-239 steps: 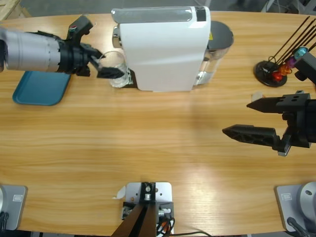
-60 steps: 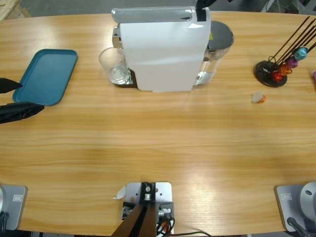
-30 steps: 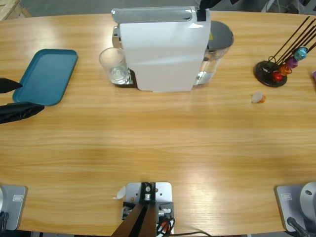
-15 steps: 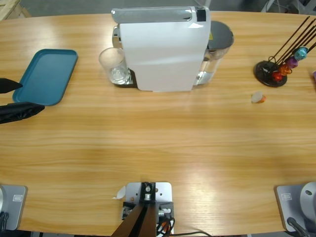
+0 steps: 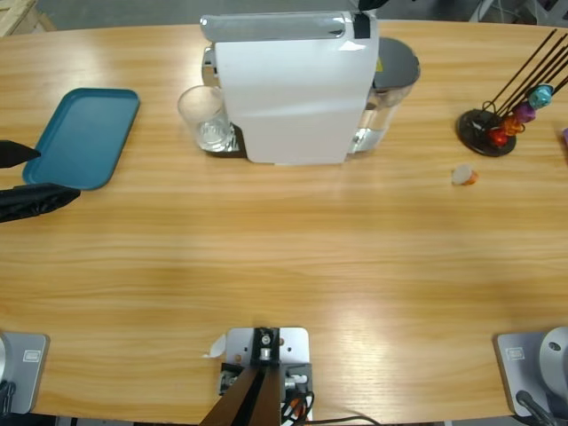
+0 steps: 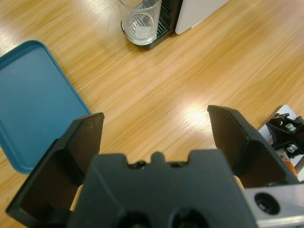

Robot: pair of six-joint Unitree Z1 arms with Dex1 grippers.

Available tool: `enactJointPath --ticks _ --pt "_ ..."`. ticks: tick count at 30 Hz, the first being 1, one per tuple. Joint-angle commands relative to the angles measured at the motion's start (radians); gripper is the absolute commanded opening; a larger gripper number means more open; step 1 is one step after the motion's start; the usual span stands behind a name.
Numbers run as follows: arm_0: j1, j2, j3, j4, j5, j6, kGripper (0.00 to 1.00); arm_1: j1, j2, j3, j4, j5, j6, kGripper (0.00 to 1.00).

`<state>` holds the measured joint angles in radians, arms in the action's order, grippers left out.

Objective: Pour coffee

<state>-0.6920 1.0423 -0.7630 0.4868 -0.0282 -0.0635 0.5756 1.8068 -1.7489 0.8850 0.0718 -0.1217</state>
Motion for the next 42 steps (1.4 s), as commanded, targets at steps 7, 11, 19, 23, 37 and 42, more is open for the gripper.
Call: enactJointPath --ticks 7,11,19,23,37,42 --pt "-0.008 0.030 0.033 -0.014 0.013 -0.006 0.954 0.030 0.023 0.093 -0.041 0.008 0.027 0.000" --pt "-0.009 0.030 0.033 -0.014 0.013 -0.006 0.954 0.030 0.005 0.096 -0.035 -0.004 0.027 0.000" --pt "-0.008 0.031 0.033 -0.014 0.014 -0.006 0.954 0.030 -0.018 0.090 -0.017 -0.012 0.025 0.000" --pt "-0.008 0.031 0.033 -0.014 0.014 -0.006 0.954 0.030 -0.028 0.091 -0.008 -0.012 0.025 0.000" --pt "-0.009 0.031 0.032 -0.014 0.014 -0.006 0.954 0.043 -0.015 0.080 -0.007 -0.012 0.030 0.000" --pt "-0.008 0.030 0.033 -0.014 0.014 -0.006 0.954 0.043 -0.009 0.075 -0.006 -0.015 0.026 0.000"
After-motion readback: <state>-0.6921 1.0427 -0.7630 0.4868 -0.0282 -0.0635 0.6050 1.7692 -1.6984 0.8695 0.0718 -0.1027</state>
